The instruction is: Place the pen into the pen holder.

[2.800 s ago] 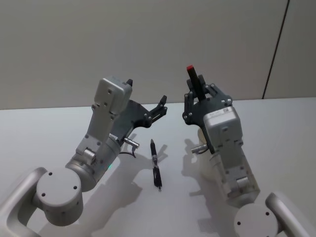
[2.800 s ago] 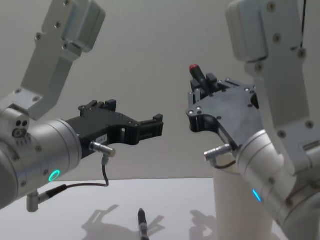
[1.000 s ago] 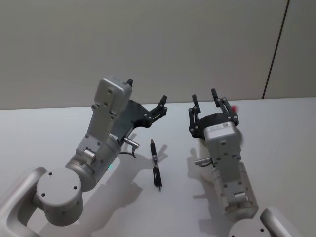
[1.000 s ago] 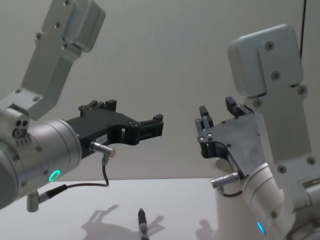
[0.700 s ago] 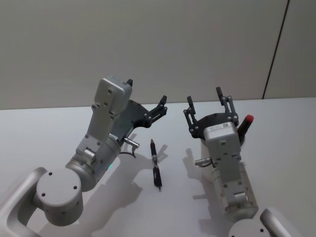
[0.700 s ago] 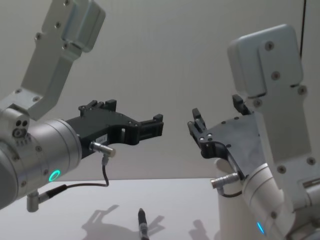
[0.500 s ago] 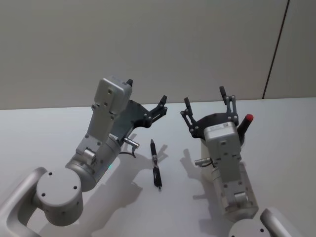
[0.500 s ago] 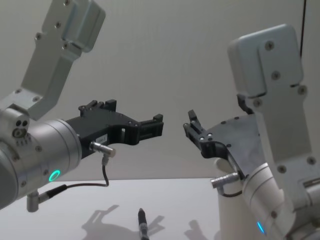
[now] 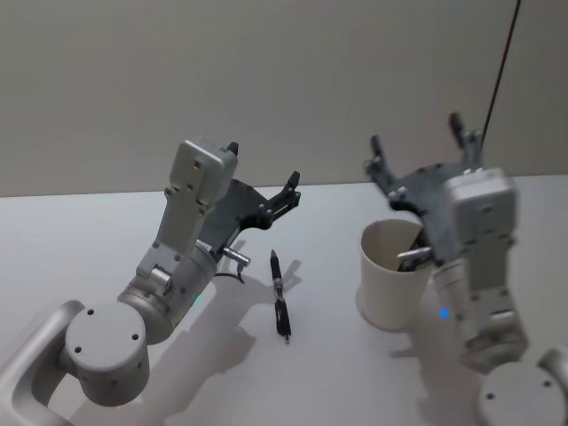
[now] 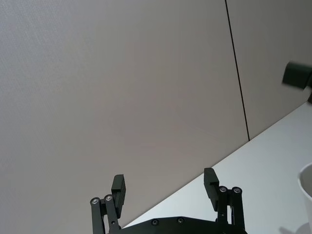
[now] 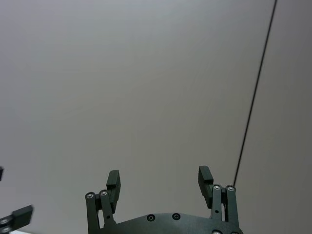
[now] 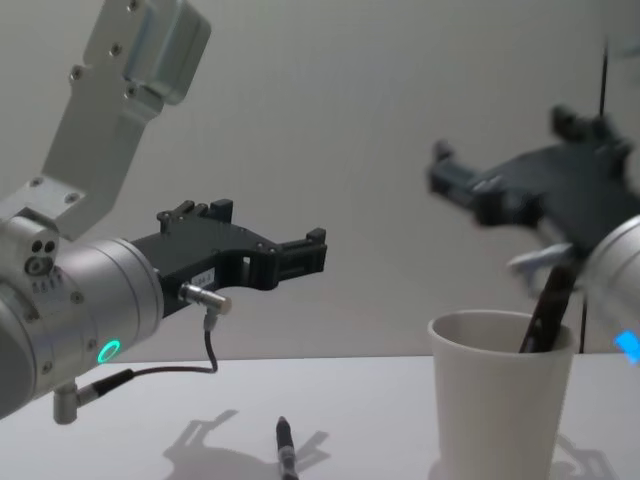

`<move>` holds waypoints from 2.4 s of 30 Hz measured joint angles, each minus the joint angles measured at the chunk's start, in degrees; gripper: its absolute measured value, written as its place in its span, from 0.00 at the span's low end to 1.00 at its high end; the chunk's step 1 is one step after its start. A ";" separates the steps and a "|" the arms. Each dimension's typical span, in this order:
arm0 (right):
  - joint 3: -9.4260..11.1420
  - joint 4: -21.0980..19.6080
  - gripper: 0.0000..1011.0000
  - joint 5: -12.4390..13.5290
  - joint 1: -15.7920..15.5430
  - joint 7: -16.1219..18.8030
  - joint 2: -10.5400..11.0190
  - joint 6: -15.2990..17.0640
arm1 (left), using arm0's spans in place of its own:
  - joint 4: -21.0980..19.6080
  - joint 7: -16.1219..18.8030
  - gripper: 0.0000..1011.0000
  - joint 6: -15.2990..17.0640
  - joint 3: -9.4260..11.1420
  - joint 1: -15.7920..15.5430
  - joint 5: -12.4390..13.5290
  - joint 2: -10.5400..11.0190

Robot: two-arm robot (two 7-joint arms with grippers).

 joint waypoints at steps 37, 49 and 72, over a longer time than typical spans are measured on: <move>14.18 -17.87 0.99 29.56 -4.57 10.02 15.35 12.88 | 0.00 0.01 0.99 0.00 0.00 0.00 0.00 0.00; 10.37 -9.85 0.99 32.36 -3.85 15.60 16.20 13.06 | 0.00 0.00 0.99 0.00 0.00 0.00 0.00 0.00; 8.39 -5.73 0.99 33.85 -3.45 18.54 16.59 13.15 | 0.00 0.00 0.99 0.00 0.00 0.00 0.00 0.00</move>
